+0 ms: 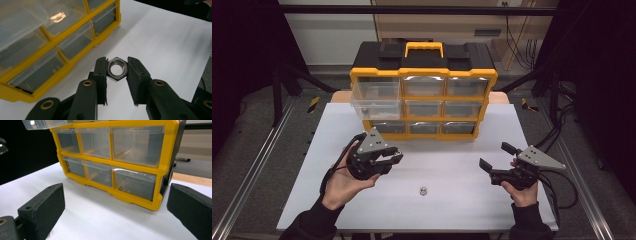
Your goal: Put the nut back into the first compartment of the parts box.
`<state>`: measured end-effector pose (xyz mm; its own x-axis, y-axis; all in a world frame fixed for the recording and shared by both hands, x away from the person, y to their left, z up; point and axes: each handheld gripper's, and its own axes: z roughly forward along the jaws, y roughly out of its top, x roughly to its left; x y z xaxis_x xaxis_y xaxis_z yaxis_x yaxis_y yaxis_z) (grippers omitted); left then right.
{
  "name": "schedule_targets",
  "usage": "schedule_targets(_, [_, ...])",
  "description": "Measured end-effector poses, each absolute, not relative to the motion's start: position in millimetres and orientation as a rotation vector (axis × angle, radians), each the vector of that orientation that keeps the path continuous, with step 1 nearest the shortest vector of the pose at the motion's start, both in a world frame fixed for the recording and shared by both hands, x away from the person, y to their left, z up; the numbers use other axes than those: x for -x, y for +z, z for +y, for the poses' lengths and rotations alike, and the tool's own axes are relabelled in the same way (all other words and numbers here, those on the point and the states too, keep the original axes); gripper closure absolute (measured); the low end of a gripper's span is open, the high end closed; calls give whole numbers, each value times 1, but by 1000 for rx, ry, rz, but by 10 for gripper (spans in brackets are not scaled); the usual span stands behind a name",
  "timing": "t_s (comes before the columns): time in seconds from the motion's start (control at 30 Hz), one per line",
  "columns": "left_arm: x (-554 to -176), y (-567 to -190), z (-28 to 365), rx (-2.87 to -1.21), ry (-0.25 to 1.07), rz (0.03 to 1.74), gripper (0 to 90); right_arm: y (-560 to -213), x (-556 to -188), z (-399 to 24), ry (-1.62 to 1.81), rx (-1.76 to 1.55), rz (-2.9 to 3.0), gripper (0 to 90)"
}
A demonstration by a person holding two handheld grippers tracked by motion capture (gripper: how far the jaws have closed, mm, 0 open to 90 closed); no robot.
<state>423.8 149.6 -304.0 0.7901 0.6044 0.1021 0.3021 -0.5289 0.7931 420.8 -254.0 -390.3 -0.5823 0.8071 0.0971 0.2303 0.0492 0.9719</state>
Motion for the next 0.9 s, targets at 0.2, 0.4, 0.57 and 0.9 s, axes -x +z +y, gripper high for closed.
schedule_targets(0.2, [-427,-289,151,-2145,494,671,694,-391,-421,-254,1563,-1037,1855,21])
schedule_targets(0.4, [-430,-271,154,-2130,526,670,694,-390,-421,-254,1565,-1039,1846,21])
schedule_targets(0.57, [-429,-260,157,-2102,540,674,694,-390,-421,-254,1564,-1039,1848,21])
schedule_targets(0.9, [-433,-237,165,-2100,575,663,694,-390,-421,-254,1562,-1037,1848,21])
